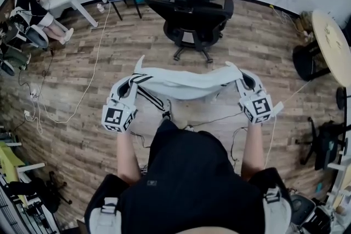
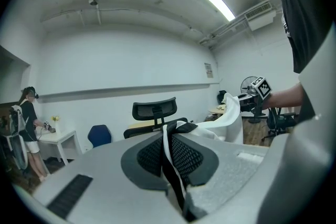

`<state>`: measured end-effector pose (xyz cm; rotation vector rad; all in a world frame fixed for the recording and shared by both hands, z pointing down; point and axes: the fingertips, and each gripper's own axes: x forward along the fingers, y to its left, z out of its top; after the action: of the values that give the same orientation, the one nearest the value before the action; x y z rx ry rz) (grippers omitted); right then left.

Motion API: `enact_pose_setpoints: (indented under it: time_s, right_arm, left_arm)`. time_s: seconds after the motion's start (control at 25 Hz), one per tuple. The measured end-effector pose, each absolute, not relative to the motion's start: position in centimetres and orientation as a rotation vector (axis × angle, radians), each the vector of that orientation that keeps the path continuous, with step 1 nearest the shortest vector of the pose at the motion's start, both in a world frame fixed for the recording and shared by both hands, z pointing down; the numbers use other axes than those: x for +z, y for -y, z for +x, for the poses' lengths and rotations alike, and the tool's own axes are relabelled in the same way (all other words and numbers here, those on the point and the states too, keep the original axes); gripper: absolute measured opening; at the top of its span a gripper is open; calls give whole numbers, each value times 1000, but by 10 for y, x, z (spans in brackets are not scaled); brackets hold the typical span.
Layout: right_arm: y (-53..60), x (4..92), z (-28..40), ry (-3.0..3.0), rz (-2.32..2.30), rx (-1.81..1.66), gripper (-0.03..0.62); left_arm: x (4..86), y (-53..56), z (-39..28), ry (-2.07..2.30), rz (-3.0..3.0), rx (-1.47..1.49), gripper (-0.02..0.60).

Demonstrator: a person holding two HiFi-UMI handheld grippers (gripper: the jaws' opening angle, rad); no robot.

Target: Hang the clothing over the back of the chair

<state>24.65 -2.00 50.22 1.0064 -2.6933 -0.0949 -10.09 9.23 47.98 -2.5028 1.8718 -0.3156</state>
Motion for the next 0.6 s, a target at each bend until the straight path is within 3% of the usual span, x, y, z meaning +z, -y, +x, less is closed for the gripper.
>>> enact_pose_setpoints:
  time_s: [0.6]
  right_arm:
    - [63, 499, 203, 2637, 1044, -126, 9]
  left_arm:
    - [489, -42, -141, -1814, -2555, -354, 6]
